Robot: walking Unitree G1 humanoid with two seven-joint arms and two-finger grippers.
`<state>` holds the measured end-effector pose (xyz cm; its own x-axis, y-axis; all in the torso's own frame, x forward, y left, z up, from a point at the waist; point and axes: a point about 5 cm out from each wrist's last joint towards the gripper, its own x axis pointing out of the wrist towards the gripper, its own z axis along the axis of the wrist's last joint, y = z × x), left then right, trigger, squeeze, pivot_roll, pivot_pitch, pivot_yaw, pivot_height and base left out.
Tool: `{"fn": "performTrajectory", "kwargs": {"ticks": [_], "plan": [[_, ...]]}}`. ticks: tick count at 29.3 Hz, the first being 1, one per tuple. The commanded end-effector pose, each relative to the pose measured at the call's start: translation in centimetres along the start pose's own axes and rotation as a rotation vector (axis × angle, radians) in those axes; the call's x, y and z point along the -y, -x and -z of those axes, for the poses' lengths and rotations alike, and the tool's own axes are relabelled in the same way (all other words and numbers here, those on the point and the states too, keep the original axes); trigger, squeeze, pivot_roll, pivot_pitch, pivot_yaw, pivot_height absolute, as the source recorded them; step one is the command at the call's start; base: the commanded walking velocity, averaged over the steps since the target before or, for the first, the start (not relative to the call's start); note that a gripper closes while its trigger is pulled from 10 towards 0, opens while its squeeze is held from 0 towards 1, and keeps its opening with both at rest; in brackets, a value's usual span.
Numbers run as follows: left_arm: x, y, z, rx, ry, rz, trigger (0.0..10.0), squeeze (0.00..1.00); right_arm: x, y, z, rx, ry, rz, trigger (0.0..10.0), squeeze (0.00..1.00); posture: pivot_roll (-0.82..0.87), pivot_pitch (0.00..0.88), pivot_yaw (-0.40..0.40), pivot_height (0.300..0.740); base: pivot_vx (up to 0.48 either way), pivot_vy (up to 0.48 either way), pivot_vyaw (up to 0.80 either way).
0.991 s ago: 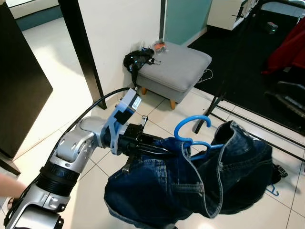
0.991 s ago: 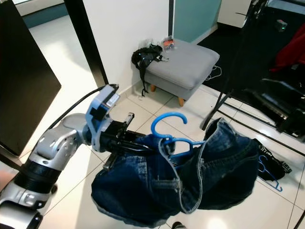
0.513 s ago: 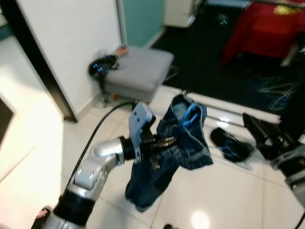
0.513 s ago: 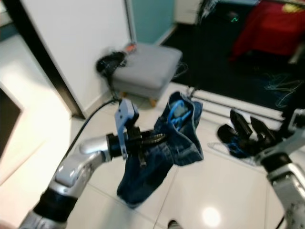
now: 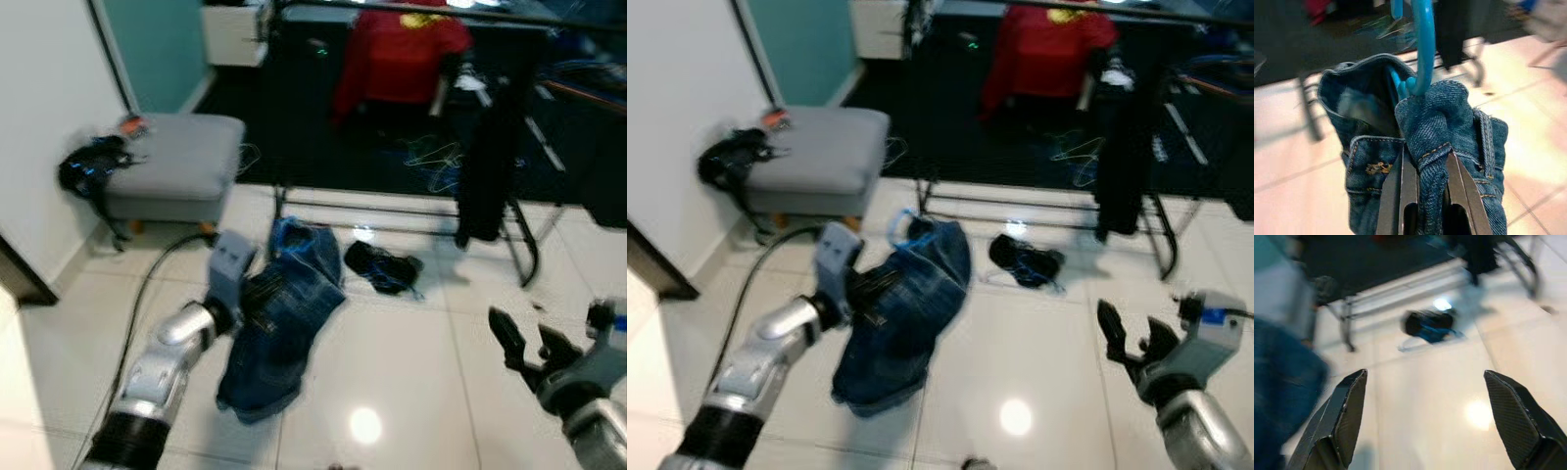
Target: Hang hanger
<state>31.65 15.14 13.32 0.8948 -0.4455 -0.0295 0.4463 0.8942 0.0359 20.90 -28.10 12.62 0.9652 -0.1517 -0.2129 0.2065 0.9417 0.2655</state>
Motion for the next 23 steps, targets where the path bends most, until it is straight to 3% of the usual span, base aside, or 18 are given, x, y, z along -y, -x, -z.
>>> {"fn": "performTrajectory", "kwargs": {"ticks": [1,5,12,23], "plan": [[0.0,0.2,0.0,0.026,0.023,-0.022,10.0,0.0,0.2,0.0,0.3,-0.004,0.013,0.023,10.0,0.0,-0.1,0.164,0.011,0.74,0.0,0.0,-0.8],[0.4,0.3,-0.1,0.044,0.01,-0.008,10.0,0.0,0.5,-0.1,0.2,0.007,0.029,0.044,10.0,0.0,-0.1,0.151,-0.001,0.74,0.0,0.0,-0.4],[2.5,-0.7,-2.4,0.151,-0.03,0.102,10.0,0.0,0.5,-0.8,-0.4,0.038,0.058,0.039,10.0,0.0,-0.1,0.133,-0.011,0.74,0.356,0.0,0.0],[4.2,-1.6,-5.0,0.241,-0.078,0.183,10.0,0.0,0.3,-1.3,-0.6,0.066,0.072,0.041,10.0,0.0,-0.1,0.133,-0.01,0.74,0.406,0.0,0.0]]}}
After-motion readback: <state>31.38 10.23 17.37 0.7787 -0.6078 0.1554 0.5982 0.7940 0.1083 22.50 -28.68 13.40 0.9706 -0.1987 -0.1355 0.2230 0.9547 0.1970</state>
